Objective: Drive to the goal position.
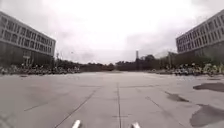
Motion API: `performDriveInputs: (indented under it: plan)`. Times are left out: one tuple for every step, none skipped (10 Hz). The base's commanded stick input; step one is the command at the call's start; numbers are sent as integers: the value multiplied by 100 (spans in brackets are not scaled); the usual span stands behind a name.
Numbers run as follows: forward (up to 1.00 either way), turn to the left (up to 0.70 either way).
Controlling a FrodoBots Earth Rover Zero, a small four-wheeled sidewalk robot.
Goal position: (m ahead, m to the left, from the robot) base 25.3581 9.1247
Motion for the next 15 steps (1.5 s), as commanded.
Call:
performDriveInputs:
  plan:
    - [70, 0]
    - [70, 0]
    - [70, 0]
    - [70, 0]
    - [70, 0]
    - [70, 0]
    - [70, 0]
    - [70, 0]
    - [70, 0]
    - [70, 0]
    - [70, 0]
    - [70, 0]
    - [70, 0]
    - [70, 0]
    - [70, 0]
